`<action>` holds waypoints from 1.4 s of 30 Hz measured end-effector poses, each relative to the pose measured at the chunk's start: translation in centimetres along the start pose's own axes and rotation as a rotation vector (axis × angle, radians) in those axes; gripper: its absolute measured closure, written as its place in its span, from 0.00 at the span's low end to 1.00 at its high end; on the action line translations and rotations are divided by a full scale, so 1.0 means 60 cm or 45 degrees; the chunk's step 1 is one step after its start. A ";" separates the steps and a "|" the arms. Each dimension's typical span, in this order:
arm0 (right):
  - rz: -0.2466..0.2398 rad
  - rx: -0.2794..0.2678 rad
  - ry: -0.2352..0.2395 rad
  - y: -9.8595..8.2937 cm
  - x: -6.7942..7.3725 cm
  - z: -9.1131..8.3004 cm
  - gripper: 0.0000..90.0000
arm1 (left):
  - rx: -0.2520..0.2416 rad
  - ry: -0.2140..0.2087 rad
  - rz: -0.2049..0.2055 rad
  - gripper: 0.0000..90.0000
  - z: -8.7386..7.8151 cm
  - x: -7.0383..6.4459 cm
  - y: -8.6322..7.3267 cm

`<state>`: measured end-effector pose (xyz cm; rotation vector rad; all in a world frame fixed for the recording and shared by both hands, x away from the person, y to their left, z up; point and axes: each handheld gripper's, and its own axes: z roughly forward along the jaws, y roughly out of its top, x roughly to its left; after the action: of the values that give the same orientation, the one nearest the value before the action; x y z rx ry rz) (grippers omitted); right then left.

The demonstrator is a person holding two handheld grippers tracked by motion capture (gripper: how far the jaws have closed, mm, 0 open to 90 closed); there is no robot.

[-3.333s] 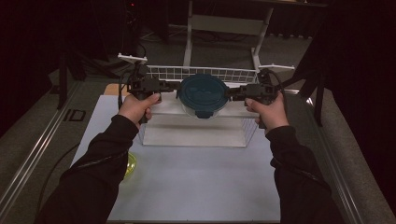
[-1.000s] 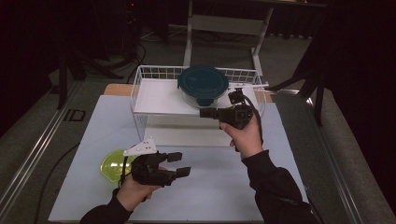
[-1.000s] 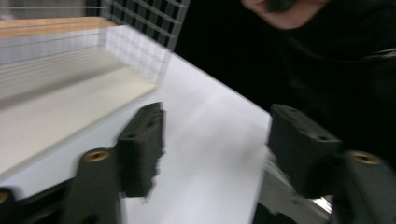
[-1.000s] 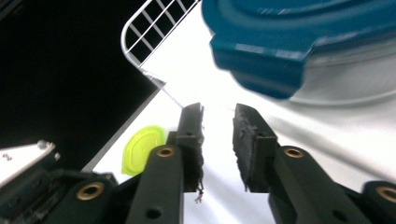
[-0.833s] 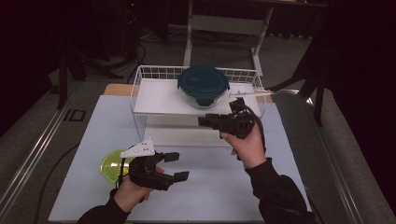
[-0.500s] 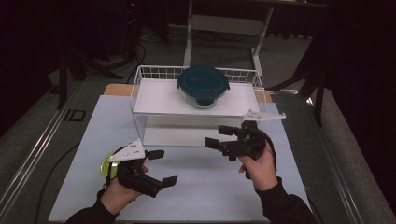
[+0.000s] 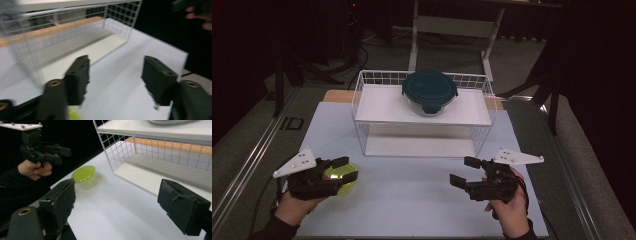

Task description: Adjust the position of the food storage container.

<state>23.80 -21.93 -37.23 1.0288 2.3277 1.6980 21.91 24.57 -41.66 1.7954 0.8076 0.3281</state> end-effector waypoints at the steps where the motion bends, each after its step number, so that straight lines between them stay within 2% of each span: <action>1: 0.000 0.000 0.000 0.000 0.000 0.000 0.16 | 0.000 0.000 0.000 0.49 0.000 0.000 0.000; 2: -0.002 -0.005 -0.003 -0.004 0.001 -0.001 0.16 | -0.001 0.025 -0.016 0.49 -0.008 0.010 -0.007; 3: -0.006 -0.005 -0.003 -0.011 0.002 -0.004 0.16 | 0.002 0.047 -0.015 0.56 -0.013 0.016 -0.012; 4: -0.007 -0.008 -0.005 -0.015 0.003 -0.005 0.16 | 0.010 0.088 -0.021 0.58 -0.020 0.025 -0.021; 7: 0.001 -0.012 -0.010 -0.031 0.003 -0.010 0.16 | 0.031 0.160 -0.042 0.68 -0.033 0.046 -0.041; 9: 0.007 -0.022 -0.008 -0.040 0.002 -0.014 0.16 | 0.062 0.210 -0.029 0.75 -0.040 0.060 -0.058; 10: 0.011 -0.021 -0.013 -0.046 0.000 -0.016 0.16 | 0.083 0.226 -0.027 0.82 -0.043 0.068 -0.068; 12: 0.010 -0.021 -0.018 -0.048 -0.001 -0.017 0.16 | 0.121 0.267 -0.035 0.84 -0.045 0.082 -0.085; 17: 0.031 -0.024 -0.018 -0.060 -0.006 -0.021 0.16 | 0.141 0.308 -0.070 0.98 -0.052 0.110 -0.119; 18: 0.032 -0.025 -0.022 -0.062 -0.007 -0.021 0.16 | 0.144 0.328 -0.073 0.98 -0.054 0.113 -0.125; 21: 0.036 -0.021 -0.020 -0.066 -0.009 -0.020 0.16 | 0.175 0.342 -0.081 0.99 -0.056 0.123 -0.138; 25: 0.042 -0.019 -0.017 -0.068 -0.009 -0.020 0.16 | 0.244 0.321 -0.095 0.99 -0.051 0.134 -0.158; 26: 0.044 -0.020 -0.016 -0.068 -0.009 -0.021 0.16 | 0.246 0.304 -0.108 0.99 -0.049 0.135 -0.162; 28: 0.050 -0.020 -0.017 -0.069 -0.011 -0.022 0.16 | 0.253 0.296 -0.100 0.99 -0.046 0.135 -0.165; 33: 0.061 -0.020 -0.019 -0.071 -0.014 -0.021 0.17 | 0.227 0.267 -0.098 0.99 -0.043 0.130 -0.162; 37: 0.063 -0.010 -0.016 -0.072 -0.016 -0.020 0.17 | 0.254 0.261 -0.078 0.99 -0.038 0.124 -0.163; 42: 0.072 -0.005 -0.014 -0.073 -0.016 -0.018 0.17 | 0.270 0.209 -0.061 0.99 -0.028 0.113 -0.162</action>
<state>22.04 -24.06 -40.93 1.1103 2.3089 1.7118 22.32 32.04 -50.99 1.9607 1.0314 0.3733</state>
